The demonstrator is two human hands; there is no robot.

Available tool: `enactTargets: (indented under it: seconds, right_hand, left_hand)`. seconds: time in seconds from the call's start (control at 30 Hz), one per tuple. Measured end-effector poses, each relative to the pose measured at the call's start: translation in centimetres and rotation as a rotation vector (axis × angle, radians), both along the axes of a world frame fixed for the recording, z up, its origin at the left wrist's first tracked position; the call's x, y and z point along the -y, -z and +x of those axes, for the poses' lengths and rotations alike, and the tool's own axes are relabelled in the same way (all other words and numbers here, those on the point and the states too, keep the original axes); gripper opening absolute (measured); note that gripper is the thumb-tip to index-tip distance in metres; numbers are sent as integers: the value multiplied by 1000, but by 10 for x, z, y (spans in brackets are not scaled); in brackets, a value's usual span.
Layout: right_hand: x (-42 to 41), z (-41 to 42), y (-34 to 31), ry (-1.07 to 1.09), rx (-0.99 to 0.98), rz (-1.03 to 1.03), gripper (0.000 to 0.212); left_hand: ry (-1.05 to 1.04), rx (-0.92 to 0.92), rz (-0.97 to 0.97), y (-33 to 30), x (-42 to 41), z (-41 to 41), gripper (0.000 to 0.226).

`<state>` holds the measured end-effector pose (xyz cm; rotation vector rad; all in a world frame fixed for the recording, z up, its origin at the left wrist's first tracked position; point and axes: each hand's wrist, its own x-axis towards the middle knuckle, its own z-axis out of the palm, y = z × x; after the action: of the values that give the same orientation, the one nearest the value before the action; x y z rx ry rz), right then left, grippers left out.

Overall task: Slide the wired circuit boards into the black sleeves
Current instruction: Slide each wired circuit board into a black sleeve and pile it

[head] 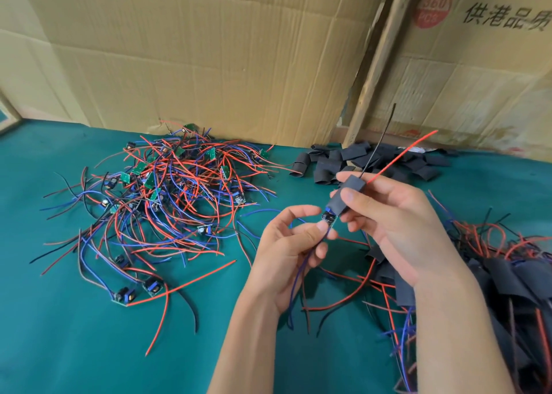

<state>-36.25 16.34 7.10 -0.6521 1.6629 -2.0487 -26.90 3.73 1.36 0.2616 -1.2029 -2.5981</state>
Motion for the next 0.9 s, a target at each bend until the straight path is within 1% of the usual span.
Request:
enactTargets:
  seconds: [0.2,0.3,0.37,0.43,0.5,0.57,0.63,0.73,0.8,0.83,0.87,0.9]
  right_hand:
    - [2,2,-2,-39,21,-59,52]
    - [4,4,0,-40,-12,19,49]
    - [6,4,2,-63,-41,107,43]
    - [7,5,2,-70,-41,144,40]
    - [6,8,2,-71,-23,141,37]
    - [10,10,2,-62,-21,171,28]
    - [16,12,1,-14,-28,196,15]
    - [10,10,-12,153,-57,161,13]
    - [-17,1,-29,284,-84,173,14]
    - [-36,-3,-39,327,-114,251,21]
    - [-56,-8,-48,356,-158,403,29]
    - [-77,-10,-57,371,-203,609,43]
  left_hand:
    - [51,-2,99,-3,0,1,29]
    - [38,34,138,-2,1,0,34]
    - [14,42,145,0,0,-1,30]
    - [-35,41,89,1,-1,-2,27]
    - [-86,27,-17,2,-4,-4,30]
    - [-136,38,-134,3,-9,-8,29]
    - [-157,44,-217,2,-12,-9,28]
    - [-96,11,-194,-1,-10,-6,22]
    - [-87,15,-156,0,-7,-4,20]
    - [-115,27,-149,0,-6,-5,17]
    - [-158,39,-151,1,-5,-6,11]
    - [-207,49,-157,2,-5,-8,4]
